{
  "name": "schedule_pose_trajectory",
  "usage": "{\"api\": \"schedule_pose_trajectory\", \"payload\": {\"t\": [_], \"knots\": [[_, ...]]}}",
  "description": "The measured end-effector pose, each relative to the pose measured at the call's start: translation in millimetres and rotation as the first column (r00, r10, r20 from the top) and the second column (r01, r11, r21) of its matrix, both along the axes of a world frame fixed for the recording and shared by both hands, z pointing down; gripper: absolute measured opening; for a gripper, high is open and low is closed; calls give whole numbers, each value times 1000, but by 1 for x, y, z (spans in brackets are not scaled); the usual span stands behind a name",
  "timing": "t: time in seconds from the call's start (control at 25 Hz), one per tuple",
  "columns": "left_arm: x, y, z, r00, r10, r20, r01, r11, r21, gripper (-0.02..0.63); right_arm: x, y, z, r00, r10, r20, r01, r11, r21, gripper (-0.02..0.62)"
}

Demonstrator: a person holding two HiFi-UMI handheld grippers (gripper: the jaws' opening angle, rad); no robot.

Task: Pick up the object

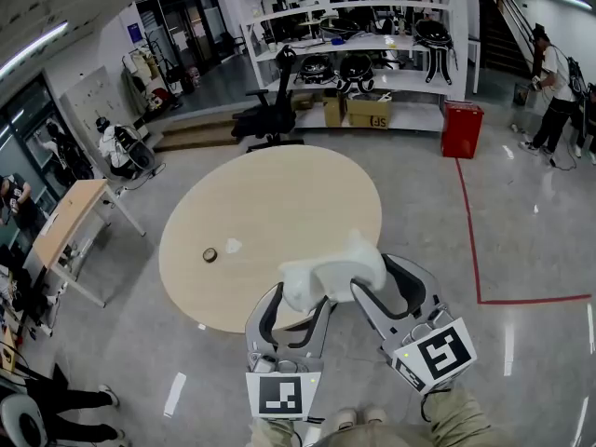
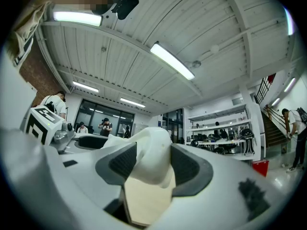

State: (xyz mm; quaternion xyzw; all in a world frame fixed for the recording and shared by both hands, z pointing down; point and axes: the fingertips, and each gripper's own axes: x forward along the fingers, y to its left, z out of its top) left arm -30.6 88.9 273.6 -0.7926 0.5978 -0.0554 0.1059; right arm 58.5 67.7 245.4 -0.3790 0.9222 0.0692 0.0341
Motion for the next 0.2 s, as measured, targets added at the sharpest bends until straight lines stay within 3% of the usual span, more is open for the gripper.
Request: {"api": "schedule_pose_trajectory", "payload": {"t": [0.2], "knots": [[3,3,-3,1000,2,-2,-2,1000,4,281,2,3,-2,1000,1,1,-1,1000,2,227]]}}
